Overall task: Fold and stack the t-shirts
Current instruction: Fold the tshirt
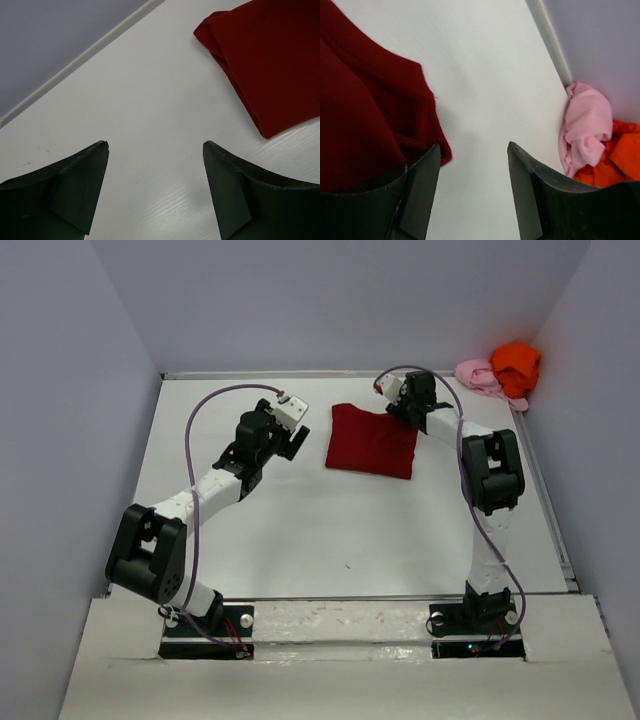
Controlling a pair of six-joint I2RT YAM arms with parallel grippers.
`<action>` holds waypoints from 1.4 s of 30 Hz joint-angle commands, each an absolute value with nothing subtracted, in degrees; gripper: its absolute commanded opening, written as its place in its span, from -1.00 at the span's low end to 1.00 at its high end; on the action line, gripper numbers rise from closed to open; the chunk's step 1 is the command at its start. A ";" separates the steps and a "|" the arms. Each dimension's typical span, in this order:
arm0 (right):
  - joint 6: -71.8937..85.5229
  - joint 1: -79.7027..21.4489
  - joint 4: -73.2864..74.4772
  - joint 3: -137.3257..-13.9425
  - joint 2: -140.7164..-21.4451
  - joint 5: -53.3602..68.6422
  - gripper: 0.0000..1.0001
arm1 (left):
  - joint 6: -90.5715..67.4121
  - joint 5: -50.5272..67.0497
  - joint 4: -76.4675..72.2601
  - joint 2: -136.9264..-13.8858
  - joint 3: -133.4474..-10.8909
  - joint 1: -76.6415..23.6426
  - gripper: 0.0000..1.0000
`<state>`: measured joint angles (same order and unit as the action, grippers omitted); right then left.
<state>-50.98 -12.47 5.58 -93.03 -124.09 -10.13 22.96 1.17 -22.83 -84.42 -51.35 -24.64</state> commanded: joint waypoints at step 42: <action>-63.89 -29.09 -35.85 -69.87 -128.75 -27.24 -1.00 | 21.80 0.96 -25.58 -83.50 -51.33 -24.34 0.78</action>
<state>-65.60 -28.97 -33.10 -68.90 -124.25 -26.48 22.57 0.99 -22.94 -84.64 -51.35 -24.64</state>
